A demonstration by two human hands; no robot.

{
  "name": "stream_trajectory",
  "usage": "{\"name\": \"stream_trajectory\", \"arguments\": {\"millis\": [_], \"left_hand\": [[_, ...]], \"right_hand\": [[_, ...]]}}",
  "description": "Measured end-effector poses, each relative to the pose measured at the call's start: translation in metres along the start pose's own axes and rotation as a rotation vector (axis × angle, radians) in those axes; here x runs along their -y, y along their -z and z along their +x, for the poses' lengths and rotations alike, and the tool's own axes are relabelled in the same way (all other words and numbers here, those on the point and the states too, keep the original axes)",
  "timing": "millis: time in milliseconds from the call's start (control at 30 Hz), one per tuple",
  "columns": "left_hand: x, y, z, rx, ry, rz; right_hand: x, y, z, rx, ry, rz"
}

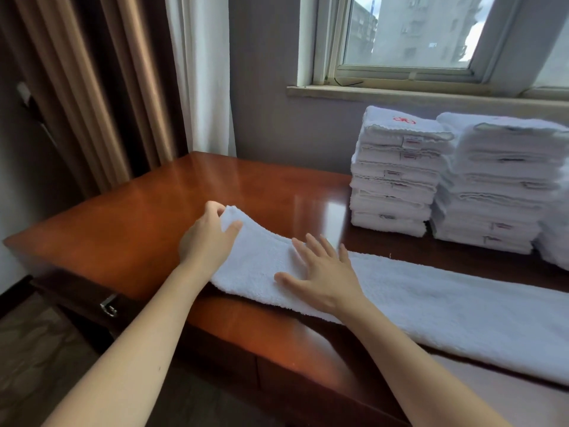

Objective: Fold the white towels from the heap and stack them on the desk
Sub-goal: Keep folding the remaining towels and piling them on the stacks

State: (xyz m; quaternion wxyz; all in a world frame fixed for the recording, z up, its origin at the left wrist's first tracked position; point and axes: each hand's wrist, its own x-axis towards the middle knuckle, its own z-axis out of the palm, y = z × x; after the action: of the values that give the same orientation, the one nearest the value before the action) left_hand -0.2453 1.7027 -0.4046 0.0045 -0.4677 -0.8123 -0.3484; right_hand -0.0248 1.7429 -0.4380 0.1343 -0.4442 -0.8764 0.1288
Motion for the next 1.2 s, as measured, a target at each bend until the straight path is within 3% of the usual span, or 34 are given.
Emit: {"name": "stream_trajectory", "arguments": {"millis": [100, 200, 300, 400, 467, 600, 733, 967, 1033, 1100, 1200], "left_hand": [[-0.035, 0.011, 0.000, 0.076, -0.013, -0.319], [-0.073, 0.012, -0.009, 0.225, -0.110, -0.396], [-0.109, 0.005, -0.024, 0.325, -0.213, -0.421], [-0.147, -0.004, -0.043, 0.440, -0.233, -0.495], [-0.170, -0.009, -0.056, 0.527, -0.226, -0.606], [-0.201, -0.026, -0.082, 0.659, -0.247, -0.720], [-0.208, -0.051, -0.098, 0.624, -0.295, -0.734], [-0.182, -0.100, -0.114, 0.538, -0.567, -0.076], [-0.178, -0.111, -0.118, 0.552, -0.660, 0.120], [-0.175, -0.116, -0.117, 0.563, -0.699, 0.186], [-0.173, -0.119, -0.116, 0.562, -0.745, 0.237]], "right_hand": [[0.001, 0.009, -0.006, -0.120, 0.010, 0.365], [0.004, 0.029, -0.014, -0.135, -0.049, 0.901], [-0.004, 0.058, -0.025, -0.020, -0.086, 1.335], [-0.028, 0.087, -0.039, 0.094, -0.081, 1.529], [-0.047, 0.103, -0.052, 0.084, -0.113, 1.561], [-0.082, 0.117, -0.080, 0.024, -0.074, 1.459], [-0.113, 0.116, -0.099, -0.212, -0.237, 1.341], [-0.142, 0.097, -0.111, -0.337, -0.570, 0.847], [-0.142, 0.096, -0.112, -0.340, -0.567, 0.723], [-0.143, 0.101, -0.114, -0.386, -0.535, 0.419], [-0.143, 0.107, -0.115, -0.537, -0.319, 0.061]]}}
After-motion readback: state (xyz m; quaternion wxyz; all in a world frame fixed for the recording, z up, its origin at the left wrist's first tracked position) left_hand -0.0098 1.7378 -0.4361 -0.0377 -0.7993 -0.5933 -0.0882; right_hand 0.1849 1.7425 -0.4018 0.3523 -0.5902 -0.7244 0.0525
